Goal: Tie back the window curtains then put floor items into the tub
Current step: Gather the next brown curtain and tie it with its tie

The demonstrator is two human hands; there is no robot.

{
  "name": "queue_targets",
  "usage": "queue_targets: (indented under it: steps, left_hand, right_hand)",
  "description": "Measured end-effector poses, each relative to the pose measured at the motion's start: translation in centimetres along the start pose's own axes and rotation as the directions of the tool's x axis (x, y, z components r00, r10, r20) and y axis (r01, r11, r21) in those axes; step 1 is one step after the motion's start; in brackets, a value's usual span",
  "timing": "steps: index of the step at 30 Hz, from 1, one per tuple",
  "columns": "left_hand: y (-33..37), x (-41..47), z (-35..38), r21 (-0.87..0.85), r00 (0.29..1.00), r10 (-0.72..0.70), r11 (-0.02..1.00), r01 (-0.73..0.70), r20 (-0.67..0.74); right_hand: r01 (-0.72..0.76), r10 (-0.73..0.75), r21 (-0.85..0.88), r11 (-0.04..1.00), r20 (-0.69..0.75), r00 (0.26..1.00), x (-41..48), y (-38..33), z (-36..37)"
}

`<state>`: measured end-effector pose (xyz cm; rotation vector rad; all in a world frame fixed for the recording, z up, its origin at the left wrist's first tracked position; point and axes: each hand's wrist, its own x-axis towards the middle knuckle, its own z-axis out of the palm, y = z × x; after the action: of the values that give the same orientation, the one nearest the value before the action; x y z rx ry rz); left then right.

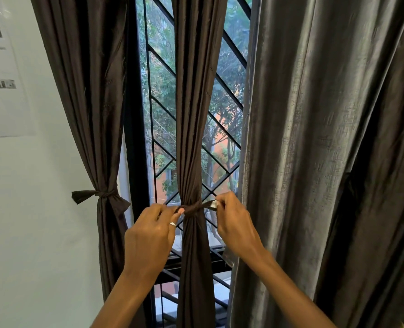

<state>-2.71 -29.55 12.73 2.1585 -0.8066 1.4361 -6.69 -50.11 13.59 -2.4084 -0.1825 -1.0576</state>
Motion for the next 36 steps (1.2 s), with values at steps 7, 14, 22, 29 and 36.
queue_targets:
  steps: [7, 14, 22, 29, 36]
  left_hand:
    - [0.1, 0.4, 0.3, -0.031, 0.998, -0.048, 0.998, 0.050, 0.040]
    - [1.2, 0.7, 0.7, -0.133, 0.975, -0.180, 0.971, 0.196, 0.128]
    - [1.8, 0.9, 1.5, -0.298, 0.948, -0.248, 0.906, 0.299, 0.197]
    - [2.0, 1.4, 2.7, -0.383, 0.937, -0.241, 0.864, 0.326, 0.253]
    - [2.1, 0.0, 4.9, -0.447, 0.911, -0.214, 0.817, 0.365, 0.353]
  right_hand:
    - [-0.041, 0.041, 0.049, 0.998, 0.009, 0.999, 0.7, 0.6, 0.7]
    - [-0.177, 0.174, 0.175, 0.968, 0.036, 0.984, 0.8, 1.0, 1.4]
    - [-0.209, 0.204, 0.155, 0.966, 0.045, 0.978, 0.9, 1.1, 1.3]
    - [-0.253, 0.252, 0.043, 0.966, 0.036, 0.967, 0.6, 1.9, 0.9]
    - [-0.346, 0.348, -0.083, 0.935, 0.007, 0.938, -2.0, 3.4, -0.2]
